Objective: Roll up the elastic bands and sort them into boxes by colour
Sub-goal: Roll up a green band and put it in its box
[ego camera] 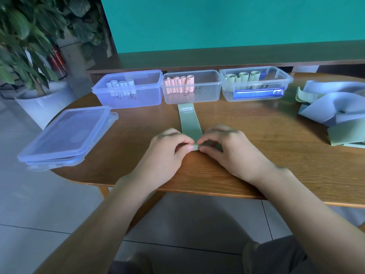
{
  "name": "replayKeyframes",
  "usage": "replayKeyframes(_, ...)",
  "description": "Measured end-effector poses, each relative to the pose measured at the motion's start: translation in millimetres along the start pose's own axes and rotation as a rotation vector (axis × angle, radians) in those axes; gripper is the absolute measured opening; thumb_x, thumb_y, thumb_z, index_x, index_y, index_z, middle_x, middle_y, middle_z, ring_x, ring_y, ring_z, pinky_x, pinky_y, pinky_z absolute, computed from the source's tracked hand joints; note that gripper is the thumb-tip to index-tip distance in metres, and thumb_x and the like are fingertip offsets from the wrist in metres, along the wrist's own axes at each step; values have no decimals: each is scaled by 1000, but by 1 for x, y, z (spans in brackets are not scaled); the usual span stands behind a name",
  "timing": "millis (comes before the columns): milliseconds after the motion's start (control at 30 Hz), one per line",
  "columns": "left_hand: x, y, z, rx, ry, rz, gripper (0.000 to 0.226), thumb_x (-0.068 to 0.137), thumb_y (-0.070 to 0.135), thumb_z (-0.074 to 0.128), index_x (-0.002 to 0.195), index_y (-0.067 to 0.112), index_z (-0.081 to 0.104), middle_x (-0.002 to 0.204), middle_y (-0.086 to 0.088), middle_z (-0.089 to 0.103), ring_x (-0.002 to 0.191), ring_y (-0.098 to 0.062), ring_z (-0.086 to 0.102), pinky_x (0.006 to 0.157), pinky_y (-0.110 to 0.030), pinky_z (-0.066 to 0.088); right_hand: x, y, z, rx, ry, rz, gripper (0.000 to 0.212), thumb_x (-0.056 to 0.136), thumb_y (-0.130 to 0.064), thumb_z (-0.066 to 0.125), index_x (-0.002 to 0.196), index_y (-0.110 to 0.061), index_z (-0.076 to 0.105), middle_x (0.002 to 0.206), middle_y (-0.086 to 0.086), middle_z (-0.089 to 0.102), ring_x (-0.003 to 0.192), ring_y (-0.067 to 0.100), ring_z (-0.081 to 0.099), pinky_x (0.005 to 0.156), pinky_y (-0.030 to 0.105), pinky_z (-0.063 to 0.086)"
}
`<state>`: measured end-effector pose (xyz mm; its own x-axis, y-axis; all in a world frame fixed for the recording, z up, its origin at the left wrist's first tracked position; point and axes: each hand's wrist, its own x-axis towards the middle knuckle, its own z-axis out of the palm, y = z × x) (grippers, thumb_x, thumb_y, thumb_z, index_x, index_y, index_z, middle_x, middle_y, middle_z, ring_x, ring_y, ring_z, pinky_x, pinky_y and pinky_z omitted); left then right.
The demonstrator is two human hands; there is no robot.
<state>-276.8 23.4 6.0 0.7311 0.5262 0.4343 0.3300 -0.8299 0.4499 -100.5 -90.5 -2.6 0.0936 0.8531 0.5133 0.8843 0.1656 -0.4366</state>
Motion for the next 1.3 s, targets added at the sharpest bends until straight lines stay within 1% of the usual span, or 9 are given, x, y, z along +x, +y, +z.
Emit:
replayKeyframes(200,-1,2,-1,-34,49,-5,19,88,24,75,107,26,75,101,16,61,86,-3,57,73,-4,38,4,4,2,50,11,26,9,93,-19,72,101,-20,76,100,-10,65,86,4,61,87,30,52)
replayKeyframes(333,2,1,0,-13,5,-38,16,87,26,75,102,30,73,95,20,59,86,2,54,70,-8,38,7,6,2,41,-2,23,10,95,-18,70,103,-20,77,99,-10,66,87,2,58,85,30,51)
replayKeyframes(467,7,-2,3,-25,8,-48,14,90,25,72,103,28,74,96,20,61,86,7,54,73,-3,36,13,8,-1,1,-54,15,14,98,-20,66,106,-19,78,99,-7,67,92,6,60,87,28,49)
replayKeyframes(567,10,-4,2,-40,7,-36,14,91,24,71,104,26,75,97,16,64,85,8,54,76,0,35,16,11,-4,1,-81,24,17,98,-22,66,111,-23,76,105,-7,63,92,5,60,86,19,46)
replayKeyframes(700,13,-9,3,-41,26,-20,12,91,25,72,102,22,77,98,12,65,85,0,58,77,-5,39,16,14,-3,100,-81,0,16,92,-18,74,108,-21,76,105,-8,64,91,6,62,79,7,40)
replayKeyframes(867,13,-9,4,-35,31,-37,20,91,25,72,110,20,76,103,10,64,84,0,57,77,0,36,24,23,-6,118,-133,-8,20,88,-21,77,108,-22,76,107,-9,67,96,7,63,85,11,45)
replayKeyframes(967,11,-7,2,-13,33,-46,22,90,23,74,111,25,74,100,16,59,86,9,54,72,0,37,27,26,-5,114,-131,-12,24,88,-23,77,112,-21,76,107,-9,69,98,8,64,87,12,46)
replayKeyframes(1100,14,-6,2,9,1,-75,17,91,26,72,108,29,72,95,23,54,85,10,53,67,-1,38,29,29,-3,135,-118,-7,23,90,-22,75,113,-21,75,106,-9,69,98,4,62,84,9,43)
replayKeyframes(1300,20,-9,5,0,16,-80,16,92,24,70,109,24,73,99,15,60,83,7,54,71,-1,37,29,33,-2,96,-103,3,27,88,-21,78,114,-21,72,107,-10,65,93,4,59,82,10,43)
